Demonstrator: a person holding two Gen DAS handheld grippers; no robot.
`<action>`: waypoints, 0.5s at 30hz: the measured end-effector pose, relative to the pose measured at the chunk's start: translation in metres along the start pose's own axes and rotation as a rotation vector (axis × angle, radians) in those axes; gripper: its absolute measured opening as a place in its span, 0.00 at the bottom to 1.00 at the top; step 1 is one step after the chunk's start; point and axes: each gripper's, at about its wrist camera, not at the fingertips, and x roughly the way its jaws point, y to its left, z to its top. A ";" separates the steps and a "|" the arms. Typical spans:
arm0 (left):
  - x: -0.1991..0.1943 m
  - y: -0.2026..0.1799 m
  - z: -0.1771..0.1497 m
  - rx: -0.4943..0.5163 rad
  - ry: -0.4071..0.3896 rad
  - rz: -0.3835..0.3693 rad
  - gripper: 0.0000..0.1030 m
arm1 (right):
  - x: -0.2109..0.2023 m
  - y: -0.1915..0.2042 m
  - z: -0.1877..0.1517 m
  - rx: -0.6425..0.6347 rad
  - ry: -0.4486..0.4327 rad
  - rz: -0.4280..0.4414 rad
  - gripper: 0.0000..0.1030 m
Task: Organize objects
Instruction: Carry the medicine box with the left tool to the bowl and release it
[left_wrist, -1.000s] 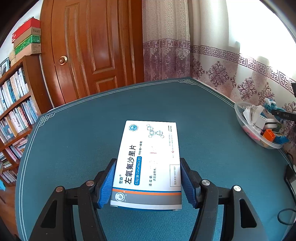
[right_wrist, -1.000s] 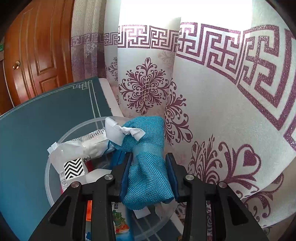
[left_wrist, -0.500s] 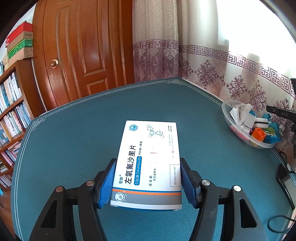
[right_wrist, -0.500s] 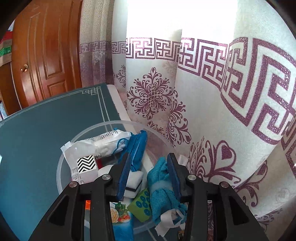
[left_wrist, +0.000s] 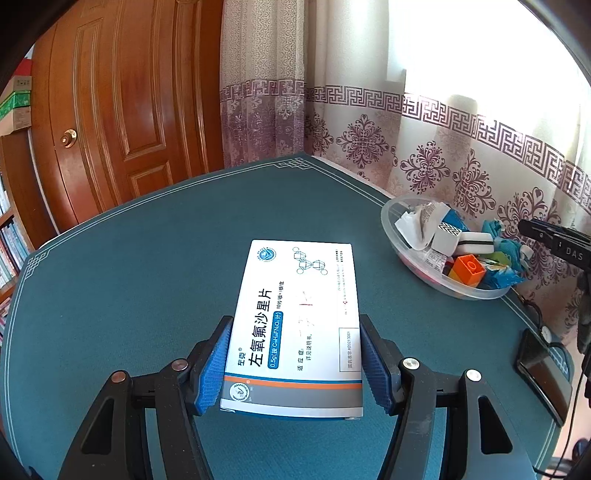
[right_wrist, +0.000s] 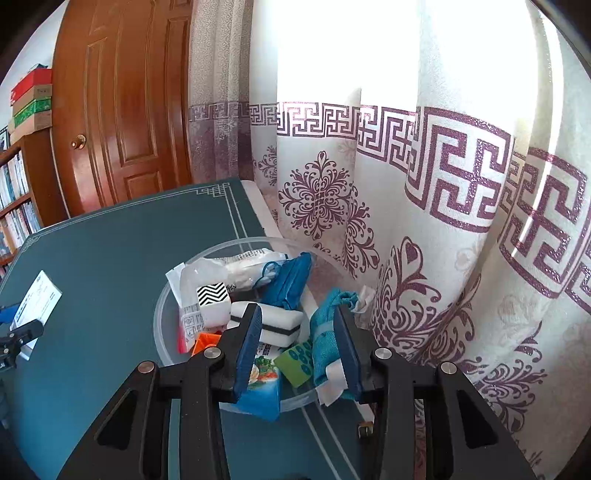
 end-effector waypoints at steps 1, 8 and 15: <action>0.002 -0.006 0.001 0.011 0.001 -0.008 0.65 | -0.002 -0.001 -0.005 0.003 0.004 0.008 0.41; 0.013 -0.043 0.008 0.060 0.012 -0.055 0.65 | 0.004 -0.012 -0.027 0.024 0.059 0.053 0.41; 0.018 -0.060 0.012 0.078 0.023 -0.076 0.65 | 0.030 -0.023 -0.030 0.080 0.101 0.101 0.41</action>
